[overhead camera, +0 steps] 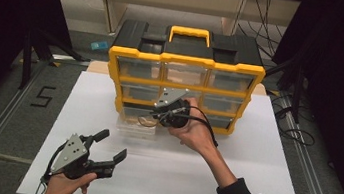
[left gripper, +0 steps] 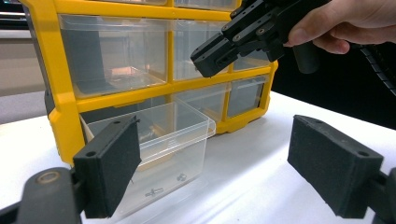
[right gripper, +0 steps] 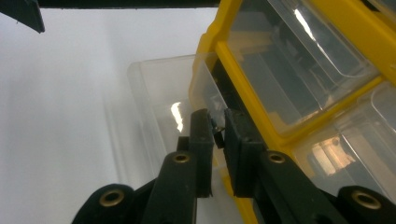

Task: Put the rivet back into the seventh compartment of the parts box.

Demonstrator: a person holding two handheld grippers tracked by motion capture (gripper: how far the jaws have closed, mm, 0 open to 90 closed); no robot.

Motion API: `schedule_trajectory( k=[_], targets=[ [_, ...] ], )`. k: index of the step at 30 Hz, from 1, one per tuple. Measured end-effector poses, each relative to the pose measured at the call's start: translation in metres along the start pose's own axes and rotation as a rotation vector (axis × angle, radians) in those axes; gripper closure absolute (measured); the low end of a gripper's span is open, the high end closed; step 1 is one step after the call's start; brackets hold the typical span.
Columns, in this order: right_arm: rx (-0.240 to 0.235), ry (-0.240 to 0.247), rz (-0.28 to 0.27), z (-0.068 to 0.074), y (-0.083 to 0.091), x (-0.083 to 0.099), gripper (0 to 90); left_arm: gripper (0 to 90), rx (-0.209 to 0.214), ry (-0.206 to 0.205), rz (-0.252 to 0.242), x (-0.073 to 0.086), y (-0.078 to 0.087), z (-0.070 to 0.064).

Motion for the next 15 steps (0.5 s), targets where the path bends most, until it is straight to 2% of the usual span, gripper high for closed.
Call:
schedule_trajectory(
  k=[1, 11, 15],
  targets=[
    [0.011, 0.001, -0.008, 0.000, -0.001, -0.001, 82.2, 16.7, 0.001, 0.001, 0.000, 0.000, 0.000, 0.000],
    [0.003, -0.007, 0.002, -0.002, -0.009, -0.006, 82.2, 16.7, 0.000, 0.000, 0.000, 0.000, 0.000, 0.000],
    [0.014, -0.006, 0.000, -0.003, -0.014, -0.008, 82.2, 16.7, 0.001, -0.001, -0.002, 0.000, 0.000, 0.000]
  ],
)
Point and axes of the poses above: each handheld gripper's, and its own axes: y roughly backward along the jaws, x roughly out of its underside, z roughly to its left, the point moved 5 cm from there along -y, roughly forward along the jaws, and after that the axes turned 12 degrees about -y, right-handed, at the moved point
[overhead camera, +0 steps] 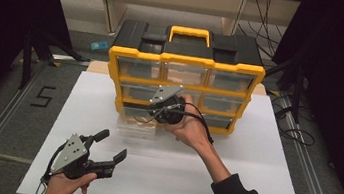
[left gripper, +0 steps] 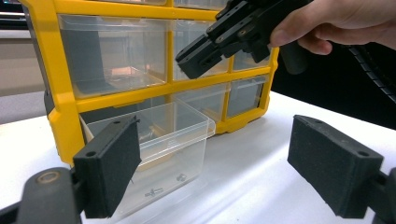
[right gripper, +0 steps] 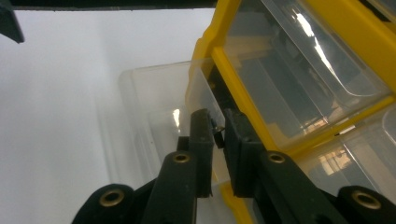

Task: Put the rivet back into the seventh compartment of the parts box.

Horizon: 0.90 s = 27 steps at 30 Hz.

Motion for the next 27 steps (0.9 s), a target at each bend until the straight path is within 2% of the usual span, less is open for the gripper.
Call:
schedule_trajectory(
  k=[7, 8, 9, 12, 14, 21, 27],
  targets=[
    [-0.014, -0.018, 0.034, 0.005, -0.013, -0.003, 82.2, 16.6, 0.000, 0.000, 0.000, 0.000, 0.000, 0.000],
    [-0.017, 0.001, 0.032, 0.004, -0.016, -0.004, 82.2, 16.6, -0.001, 0.002, -0.001, 0.000, 0.000, 0.000],
    [-0.015, -0.014, 0.041, 0.006, -0.017, -0.004, 82.2, 16.7, -0.001, 0.005, -0.001, 0.000, 0.000, 0.000],
    [-0.022, 0.002, 0.040, 0.007, -0.023, -0.006, 82.2, 16.7, 0.000, 0.004, 0.000, 0.000, 0.000, 0.000],
    [-0.027, -0.013, 0.052, 0.010, -0.026, -0.006, 82.2, 16.6, 0.000, 0.003, -0.001, 0.000, 0.000, 0.000],
    [-0.034, 0.003, 0.054, 0.012, -0.036, -0.010, 82.2, 16.7, 0.001, 0.000, -0.002, 0.000, 0.000, 0.001],
    [-0.038, -0.012, 0.079, 0.015, -0.045, -0.008, 82.1, 16.7, -0.001, 0.007, -0.002, 0.000, 0.000, 0.000]
  ],
)
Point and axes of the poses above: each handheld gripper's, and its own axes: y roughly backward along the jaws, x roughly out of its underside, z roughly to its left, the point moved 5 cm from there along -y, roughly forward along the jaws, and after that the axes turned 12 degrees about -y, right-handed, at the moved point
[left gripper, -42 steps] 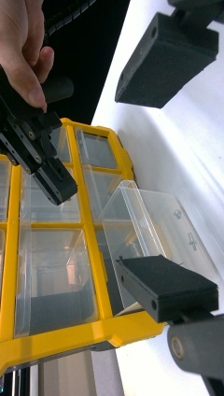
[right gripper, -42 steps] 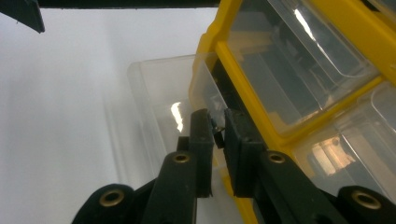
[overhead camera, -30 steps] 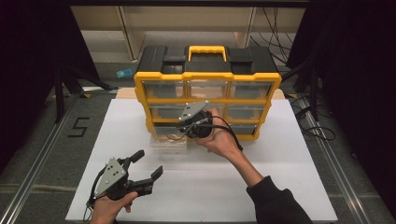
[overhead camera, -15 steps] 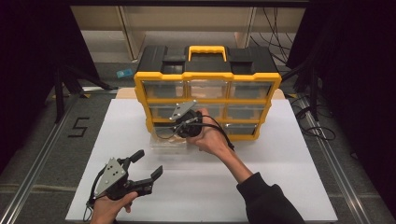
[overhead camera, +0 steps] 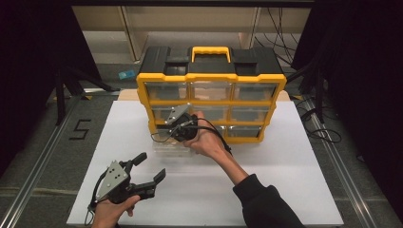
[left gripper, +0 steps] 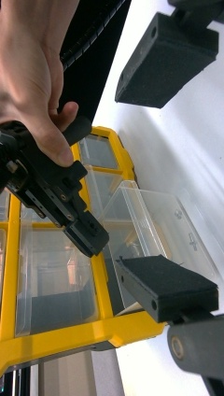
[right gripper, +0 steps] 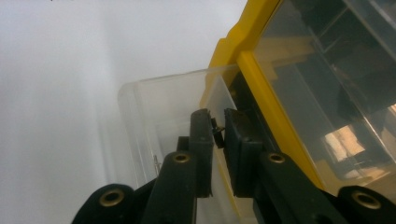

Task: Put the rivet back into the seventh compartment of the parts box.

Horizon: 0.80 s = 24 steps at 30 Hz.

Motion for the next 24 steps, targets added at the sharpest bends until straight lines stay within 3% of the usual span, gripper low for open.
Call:
schedule_trajectory(
  k=[7, 8, 9, 16, 18, 19, 24],
  targets=[
    [-0.003, 0.013, 0.043, -0.001, -0.014, 0.004, 82.2, 16.6, 0.002, -0.004, -0.003, 0.000, 0.000, 0.000],
    [0.002, -0.022, 0.073, 0.001, -0.014, 0.006, 82.1, 16.7, 0.002, -0.005, -0.003, 0.000, 0.000, 0.000],
    [-0.001, -0.024, 0.081, 0.001, -0.016, 0.007, 82.1, 16.6, 0.001, -0.005, -0.003, 0.000, 0.000, 0.000],
    [-0.004, -0.013, 0.103, -0.002, -0.023, 0.010, 82.1, 16.6, 0.000, 0.003, -0.003, 0.000, 0.000, 0.000],
    [-0.031, -0.007, 0.116, -0.002, -0.025, 0.011, 82.1, 16.7, 0.001, 0.001, -0.008, -0.001, 0.000, 0.000],
    [-0.012, -0.025, 0.126, -0.002, -0.026, 0.013, 82.0, 16.6, 0.005, 0.003, -0.015, -0.001, -0.001, 0.000],
    [-0.044, -0.020, 0.139, -0.002, -0.031, 0.015, 78.2, 16.6, -0.001, 0.002, -0.002, 0.000, 0.000, 0.000]
  ],
)
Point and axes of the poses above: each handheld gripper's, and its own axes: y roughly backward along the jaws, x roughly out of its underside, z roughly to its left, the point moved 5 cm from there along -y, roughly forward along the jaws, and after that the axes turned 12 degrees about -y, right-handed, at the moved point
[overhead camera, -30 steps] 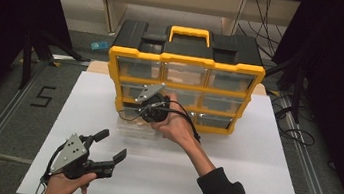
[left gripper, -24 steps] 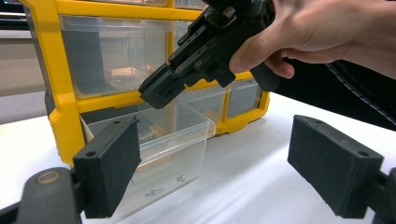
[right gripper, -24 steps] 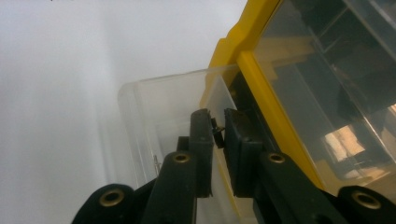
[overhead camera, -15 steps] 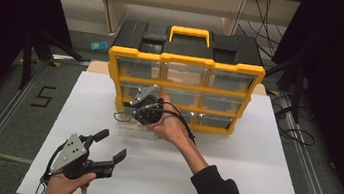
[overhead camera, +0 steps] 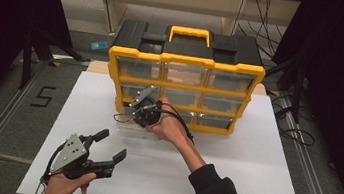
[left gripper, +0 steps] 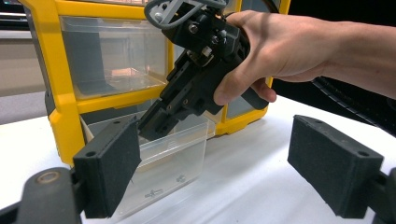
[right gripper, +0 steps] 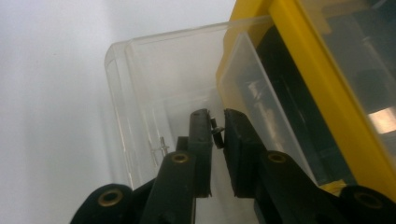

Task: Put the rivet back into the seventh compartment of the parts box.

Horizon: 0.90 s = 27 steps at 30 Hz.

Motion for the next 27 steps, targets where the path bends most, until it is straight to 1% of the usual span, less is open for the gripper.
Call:
schedule_trajectory(
  k=[1, 2, 3, 5, 6, 7, 8, 9, 10, 11, 12, 13, 14, 16, 17, 20, 21, 22, 23, 24, 25, 26, 27],
  targets=[
    [0.011, -0.001, -0.006, 0.000, -0.001, 0.000, 76.2, 16.6, 0.003, 0.000, -0.010, 0.000, -0.001, 0.000],
    [0.018, -0.014, -0.002, -0.001, 0.001, -0.001, 73.4, 16.6, 0.003, 0.000, -0.008, 0.000, -0.001, 0.000],
    [0.016, -0.026, -0.009, -0.001, 0.002, -0.001, 69.9, 16.6, 0.000, 0.000, 0.000, 0.000, 0.000, 0.000],
    [0.009, -0.044, -0.035, -0.002, 0.005, -0.003, 62.6, 16.6, 0.004, 0.001, -0.011, 0.000, -0.001, 0.000],
    [0.008, -0.052, -0.039, -0.003, 0.008, -0.003, 59.9, 16.6, 0.006, 0.001, -0.014, 0.000, -0.001, 0.000],
    [0.011, -0.058, -0.047, -0.004, 0.011, -0.004, 57.2, 16.6, 0.000, 0.000, 0.000, 0.000, 0.000, 0.000],
    [0.017, -0.071, -0.050, -0.004, 0.014, -0.003, 54.0, 16.6, 0.004, 0.000, -0.011, 0.000, -0.001, 0.000],
    [0.023, -0.066, -0.060, -0.005, 0.018, -0.004, 50.8, 16.6, 0.005, -0.001, -0.013, 0.000, -0.001, 0.000],
    [0.036, -0.076, -0.063, -0.005, 0.022, -0.003, 48.3, 16.6, 0.002, -0.001, -0.010, 0.000, -0.001, 0.000],
    [0.027, -0.070, -0.075, -0.005, 0.025, -0.003, 46.8, 16.6, 0.000, -0.001, 0.001, 0.000, 0.000, 0.000],
    [0.039, -0.082, -0.084, -0.005, 0.030, -0.003, 46.1, 16.6, 0.000, 0.000, 0.001, 0.000, 0.000, 0.000],
    [0.028, -0.094, -0.093, -0.003, 0.035, -0.002, 45.5, 16.6, 0.003, -0.007, 0.002, 0.000, 0.000, 0.000],
    [0.023, -0.068, -0.108, -0.003, 0.038, -0.002, 44.5, 16.6, 0.003, -0.009, 0.002, 0.000, 0.000, 0.000],
    [0.024, -0.067, -0.129, -0.001, 0.046, 0.000, 42.7, 16.6, 0.002, -0.007, 0.001, 0.000, 0.000, 0.000],
    [0.027, -0.053, -0.139, -0.001, 0.050, 0.001, 41.8, 16.6, -0.001, 0.000, 0.001, 0.000, 0.000, 0.000],
    [0.022, -0.052, -0.176, 0.002, 0.064, 0.010, 40.6, 16.6, -0.002, -0.001, 0.001, 0.000, 0.000, 0.000],
    [0.029, -0.051, -0.191, 0.002, 0.068, 0.013, 39.9, 16.6, -0.002, -0.001, 0.003, 0.001, 0.000, 0.000],
    [0.032, -0.053, -0.214, 0.002, 0.072, 0.016, 39.8, 16.6, 0.000, -0.003, 0.004, 0.001, 0.000, 0.000],
    [0.028, -0.062, -0.226, 0.001, 0.076, 0.020, 39.5, 16.6, 0.000, -0.007, 0.003, 0.001, -0.001, -0.001],
    [0.013, -0.074, -0.228, 0.001, 0.080, 0.024, 39.1, 16.6, 0.001, -0.009, 0.004, 0.001, -0.001, -0.001],
    [0.016, -0.075, -0.236, 0.000, 0.082, 0.028, 39.0, 16.6, 0.000, -0.009, 0.005, 0.001, -0.001, -0.001],
    [0.014, -0.076, -0.233, -0.001, 0.085, 0.031, 39.1, 16.6, -0.001, -0.009, 0.005, 0.001, -0.001, -0.001],
    [0.031, -0.078, -0.245, -0.002, 0.087, 0.034, 39.1, 16.6, -0.001, -0.008, 0.006, 0.001, -0.001, -0.001]
  ],
)
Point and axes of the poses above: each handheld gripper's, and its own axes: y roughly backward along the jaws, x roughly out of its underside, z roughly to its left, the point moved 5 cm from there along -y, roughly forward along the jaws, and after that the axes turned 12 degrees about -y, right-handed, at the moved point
